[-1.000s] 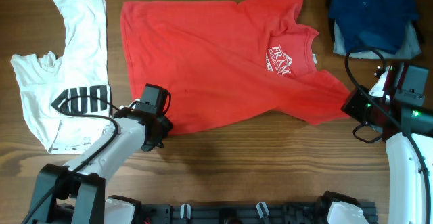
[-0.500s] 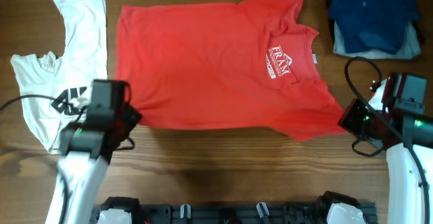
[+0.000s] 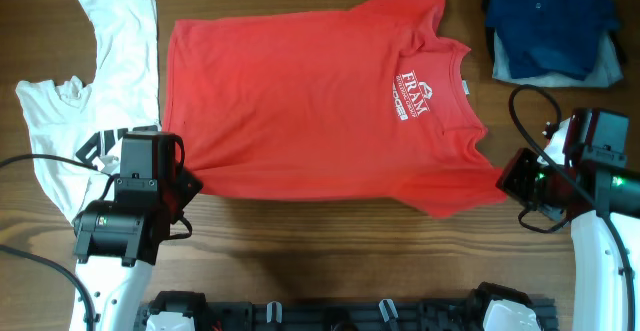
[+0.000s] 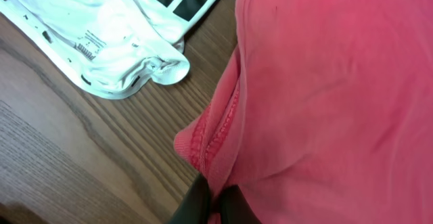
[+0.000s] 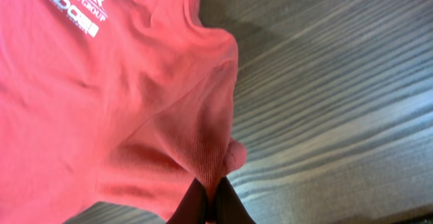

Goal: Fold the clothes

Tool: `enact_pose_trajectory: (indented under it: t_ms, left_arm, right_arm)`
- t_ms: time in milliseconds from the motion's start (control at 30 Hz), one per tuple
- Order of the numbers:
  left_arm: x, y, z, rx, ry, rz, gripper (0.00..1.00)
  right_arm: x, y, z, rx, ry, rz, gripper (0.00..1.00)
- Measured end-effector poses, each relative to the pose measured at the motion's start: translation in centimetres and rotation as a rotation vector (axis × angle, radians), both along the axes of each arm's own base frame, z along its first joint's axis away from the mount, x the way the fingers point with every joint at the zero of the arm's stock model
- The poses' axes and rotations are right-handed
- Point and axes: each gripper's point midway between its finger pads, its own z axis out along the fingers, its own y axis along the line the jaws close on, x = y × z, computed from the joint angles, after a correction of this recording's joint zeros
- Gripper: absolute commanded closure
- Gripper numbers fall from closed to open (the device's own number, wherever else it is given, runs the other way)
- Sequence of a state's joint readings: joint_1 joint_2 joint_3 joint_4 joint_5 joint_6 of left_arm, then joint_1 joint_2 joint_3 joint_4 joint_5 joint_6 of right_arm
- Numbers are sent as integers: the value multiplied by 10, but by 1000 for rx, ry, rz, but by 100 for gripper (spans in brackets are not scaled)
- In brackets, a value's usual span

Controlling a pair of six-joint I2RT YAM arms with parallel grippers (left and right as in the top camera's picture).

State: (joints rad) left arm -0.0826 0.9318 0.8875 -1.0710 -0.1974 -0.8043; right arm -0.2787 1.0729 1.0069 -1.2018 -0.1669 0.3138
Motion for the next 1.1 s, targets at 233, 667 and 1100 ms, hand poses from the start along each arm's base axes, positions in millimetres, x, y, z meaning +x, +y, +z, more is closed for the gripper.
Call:
enact_pose_trajectory:
  t_ms: [233, 667, 1100]
  left_arm:
    - [-11, 1, 30, -6, -99, -3, 96]
    - [-38, 3, 24, 0, -23, -2, 96]
    - [-32, 9, -10, 6, 64, 96, 96]
  right_arm:
    - [-14, 6, 31, -24, -124, -2, 96]
    - [17, -1, 68, -69, -304, 12, 96]
    - [102, 7, 9, 52, -219, 144, 96]
